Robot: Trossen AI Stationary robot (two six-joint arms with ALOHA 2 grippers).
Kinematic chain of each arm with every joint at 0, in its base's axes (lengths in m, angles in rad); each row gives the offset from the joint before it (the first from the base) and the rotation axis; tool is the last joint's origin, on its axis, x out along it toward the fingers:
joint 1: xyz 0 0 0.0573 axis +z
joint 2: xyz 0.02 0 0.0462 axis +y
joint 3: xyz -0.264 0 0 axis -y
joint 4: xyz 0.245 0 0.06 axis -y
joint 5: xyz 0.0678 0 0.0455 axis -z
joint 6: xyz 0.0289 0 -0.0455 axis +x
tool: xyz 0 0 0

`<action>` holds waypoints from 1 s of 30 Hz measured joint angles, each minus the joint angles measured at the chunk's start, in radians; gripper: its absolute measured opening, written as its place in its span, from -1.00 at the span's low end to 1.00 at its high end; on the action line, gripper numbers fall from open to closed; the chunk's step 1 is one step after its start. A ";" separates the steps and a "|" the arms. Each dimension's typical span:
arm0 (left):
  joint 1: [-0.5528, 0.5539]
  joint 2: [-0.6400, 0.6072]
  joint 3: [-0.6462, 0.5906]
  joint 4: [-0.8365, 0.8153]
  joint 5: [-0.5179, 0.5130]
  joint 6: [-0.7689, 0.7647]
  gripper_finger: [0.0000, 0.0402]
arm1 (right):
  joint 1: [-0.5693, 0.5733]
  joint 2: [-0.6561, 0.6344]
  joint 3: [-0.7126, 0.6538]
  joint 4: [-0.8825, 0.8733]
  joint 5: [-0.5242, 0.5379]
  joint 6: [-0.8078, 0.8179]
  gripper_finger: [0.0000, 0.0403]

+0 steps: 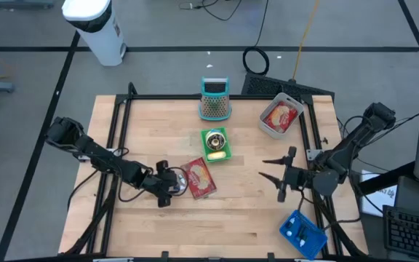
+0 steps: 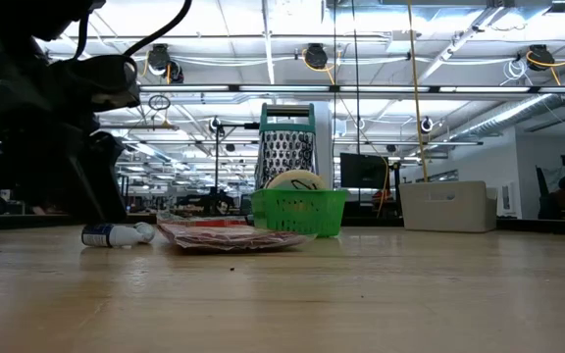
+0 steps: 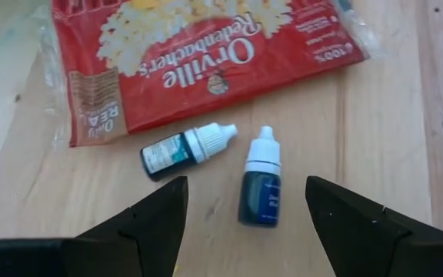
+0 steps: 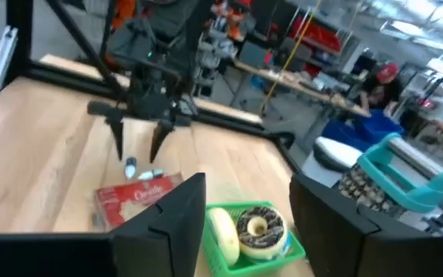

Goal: Pick & Place Food Item
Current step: Put the blue food coloring bottle into the blue bin

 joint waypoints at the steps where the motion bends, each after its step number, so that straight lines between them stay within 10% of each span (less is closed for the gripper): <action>1: 0.000 0.000 0.000 0.001 0.001 0.011 0.33 | 0.000 0.000 -0.019 0.047 0.010 -0.023 -0.13; 12: 0.009 0.000 0.000 0.002 0.036 0.003 0.33 | 0.000 0.000 -0.175 0.399 -0.047 -0.209 -0.15; 30: 0.003 0.141 0.004 0.086 0.007 -0.023 0.33 | 0.003 0.000 -0.176 0.433 -0.044 -0.231 -0.21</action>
